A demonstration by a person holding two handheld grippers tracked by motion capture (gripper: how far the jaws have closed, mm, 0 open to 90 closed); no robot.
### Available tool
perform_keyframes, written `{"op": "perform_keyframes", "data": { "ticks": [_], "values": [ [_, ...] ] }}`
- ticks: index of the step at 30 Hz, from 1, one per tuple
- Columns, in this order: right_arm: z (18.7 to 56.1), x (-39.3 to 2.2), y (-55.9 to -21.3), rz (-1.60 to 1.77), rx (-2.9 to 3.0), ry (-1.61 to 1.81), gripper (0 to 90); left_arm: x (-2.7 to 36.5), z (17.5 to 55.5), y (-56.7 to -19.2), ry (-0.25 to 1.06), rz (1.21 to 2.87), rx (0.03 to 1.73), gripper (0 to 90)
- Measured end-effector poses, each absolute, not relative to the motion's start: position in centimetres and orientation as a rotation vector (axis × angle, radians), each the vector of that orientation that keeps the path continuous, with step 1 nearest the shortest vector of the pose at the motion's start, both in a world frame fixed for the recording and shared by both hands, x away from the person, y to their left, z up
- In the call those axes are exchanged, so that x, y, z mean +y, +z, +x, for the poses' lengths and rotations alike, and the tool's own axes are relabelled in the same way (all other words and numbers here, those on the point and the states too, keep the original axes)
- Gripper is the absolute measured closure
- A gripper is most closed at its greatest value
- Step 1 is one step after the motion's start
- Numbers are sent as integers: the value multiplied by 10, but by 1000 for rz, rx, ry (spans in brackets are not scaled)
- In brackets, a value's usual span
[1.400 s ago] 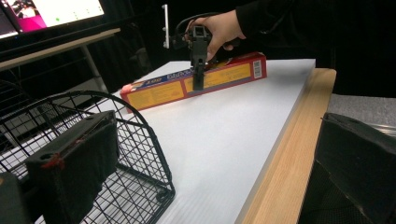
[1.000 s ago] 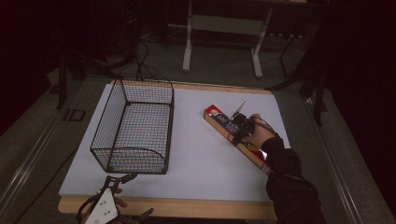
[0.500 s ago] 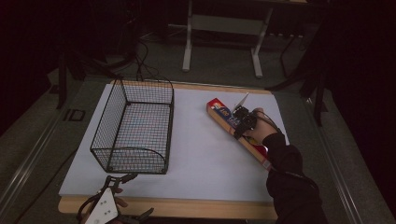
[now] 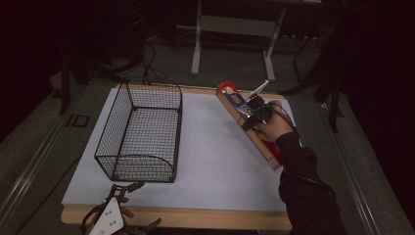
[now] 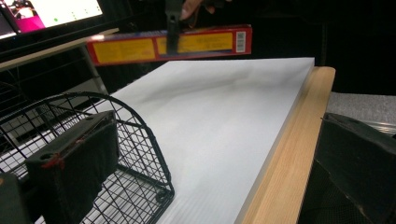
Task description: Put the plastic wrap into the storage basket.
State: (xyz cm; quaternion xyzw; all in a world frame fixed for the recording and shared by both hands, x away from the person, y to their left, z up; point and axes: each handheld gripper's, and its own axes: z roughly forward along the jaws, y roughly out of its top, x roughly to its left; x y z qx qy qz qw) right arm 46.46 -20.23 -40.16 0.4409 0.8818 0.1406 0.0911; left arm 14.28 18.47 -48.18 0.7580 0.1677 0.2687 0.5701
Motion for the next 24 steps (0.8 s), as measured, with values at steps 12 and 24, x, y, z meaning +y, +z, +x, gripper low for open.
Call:
{"op": "perform_keyframes", "data": {
  "ticks": [12, 24],
  "values": [
    [456, -165, -362, 1226, 2571, 555, 404, 185, 143, -482, 627, 1779, 392, 6],
    [448, -112, -331, 1117, 2559, 659, 404, 186, 142, -482, 627, 1778, 391, 6]
  ]
}}
